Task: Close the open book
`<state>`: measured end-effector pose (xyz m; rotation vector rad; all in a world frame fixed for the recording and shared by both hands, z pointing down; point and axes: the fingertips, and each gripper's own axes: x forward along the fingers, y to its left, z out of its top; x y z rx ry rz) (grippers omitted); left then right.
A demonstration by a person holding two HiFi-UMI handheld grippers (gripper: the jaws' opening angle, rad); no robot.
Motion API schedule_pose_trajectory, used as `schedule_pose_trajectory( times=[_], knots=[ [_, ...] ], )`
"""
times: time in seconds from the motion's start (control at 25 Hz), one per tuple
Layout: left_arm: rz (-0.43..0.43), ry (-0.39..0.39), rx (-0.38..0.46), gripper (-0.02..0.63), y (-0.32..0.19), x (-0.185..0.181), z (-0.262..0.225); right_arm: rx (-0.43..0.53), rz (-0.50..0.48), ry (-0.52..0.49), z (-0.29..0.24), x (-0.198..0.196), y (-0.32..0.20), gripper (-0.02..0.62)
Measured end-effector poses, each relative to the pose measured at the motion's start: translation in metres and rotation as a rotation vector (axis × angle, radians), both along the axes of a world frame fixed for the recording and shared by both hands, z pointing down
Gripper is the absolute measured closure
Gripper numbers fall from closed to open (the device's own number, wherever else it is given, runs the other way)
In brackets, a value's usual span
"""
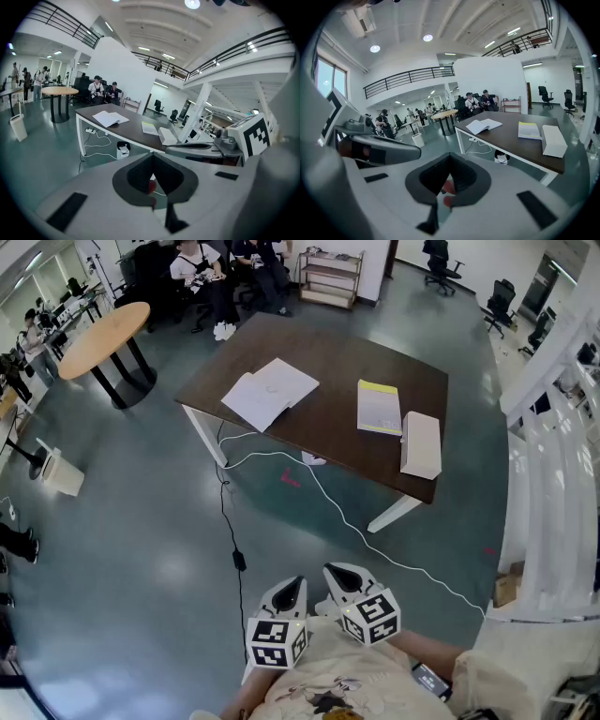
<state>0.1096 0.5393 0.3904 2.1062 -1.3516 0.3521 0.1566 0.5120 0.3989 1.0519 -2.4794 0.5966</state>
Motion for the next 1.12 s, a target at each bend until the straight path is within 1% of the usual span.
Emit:
schedule_pose_trajectory(
  times=[0.12, 0.36, 0.48, 0.56, 0.64, 0.84, 1.0, 1.12],
  knots=[
    [0.006, -0.026, -0.017, 0.6, -0.005, 0.0, 0.001, -0.012, 0.015, 0.018, 0.005, 0.004, -0.001, 0.597],
    [-0.013, -0.037, -0.014, 0.6, -0.008, 0.003, -0.001, -0.016, 0.004, 0.021, 0.006, 0.007, -0.002, 0.596],
    [-0.025, -0.023, -0.007, 0.6, -0.008, -0.001, -0.008, -0.024, -0.03, -0.009, -0.002, 0.001, 0.002, 0.595],
    [-0.021, -0.018, -0.006, 0.6, -0.008, -0.004, -0.01, -0.041, -0.059, -0.037, -0.005, -0.007, 0.003, 0.596],
    [-0.015, -0.008, -0.006, 0.6, -0.006, -0.008, -0.009, -0.053, -0.068, -0.043, -0.005, -0.012, 0.004, 0.595],
    [-0.007, 0.04, -0.021, 0.6, 0.0, -0.02, 0.006, -0.016, -0.062, -0.025, 0.001, -0.017, 0.002, 0.595],
    [-0.011, 0.07, -0.054, 0.6, 0.0, -0.032, 0.018, -0.049, -0.023, -0.012, 0.012, -0.014, -0.009, 0.595],
    [-0.033, 0.075, -0.061, 0.6, -0.006, -0.045, 0.018, -0.061, -0.029, -0.007, 0.01, -0.017, -0.019, 0.595]
  ],
)
